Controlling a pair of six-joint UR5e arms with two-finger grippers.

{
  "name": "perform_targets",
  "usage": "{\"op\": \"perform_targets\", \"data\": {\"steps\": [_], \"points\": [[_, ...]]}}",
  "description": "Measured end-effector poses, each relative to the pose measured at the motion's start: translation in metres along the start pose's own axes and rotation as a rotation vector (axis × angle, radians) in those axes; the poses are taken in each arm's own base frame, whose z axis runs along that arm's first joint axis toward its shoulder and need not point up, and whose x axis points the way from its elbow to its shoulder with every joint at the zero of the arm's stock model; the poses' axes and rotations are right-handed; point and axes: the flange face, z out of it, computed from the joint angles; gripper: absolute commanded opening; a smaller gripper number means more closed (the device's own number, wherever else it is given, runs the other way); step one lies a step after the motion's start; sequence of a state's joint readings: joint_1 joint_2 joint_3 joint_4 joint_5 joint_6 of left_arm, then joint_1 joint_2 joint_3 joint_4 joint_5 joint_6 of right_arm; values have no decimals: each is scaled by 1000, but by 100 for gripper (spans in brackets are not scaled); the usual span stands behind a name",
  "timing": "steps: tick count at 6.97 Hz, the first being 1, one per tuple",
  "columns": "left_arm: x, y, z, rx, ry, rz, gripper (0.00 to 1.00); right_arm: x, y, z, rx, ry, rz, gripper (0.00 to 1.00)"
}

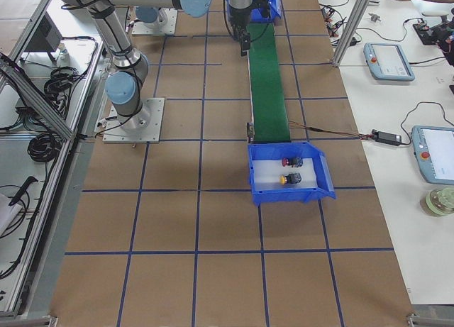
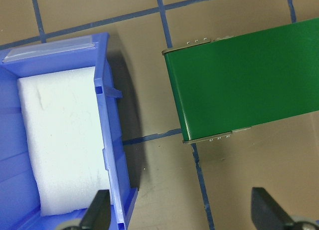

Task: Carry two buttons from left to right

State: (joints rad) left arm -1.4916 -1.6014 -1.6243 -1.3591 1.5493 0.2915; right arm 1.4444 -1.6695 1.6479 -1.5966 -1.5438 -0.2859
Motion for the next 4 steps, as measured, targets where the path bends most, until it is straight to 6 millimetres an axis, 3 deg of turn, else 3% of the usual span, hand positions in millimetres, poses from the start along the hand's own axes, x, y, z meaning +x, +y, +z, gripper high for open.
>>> {"op": "perform_targets", "data": {"steps": [4], "points": [[0,0,-1,1,0,1,100,0,-1,3,3,0,98,100]]}}
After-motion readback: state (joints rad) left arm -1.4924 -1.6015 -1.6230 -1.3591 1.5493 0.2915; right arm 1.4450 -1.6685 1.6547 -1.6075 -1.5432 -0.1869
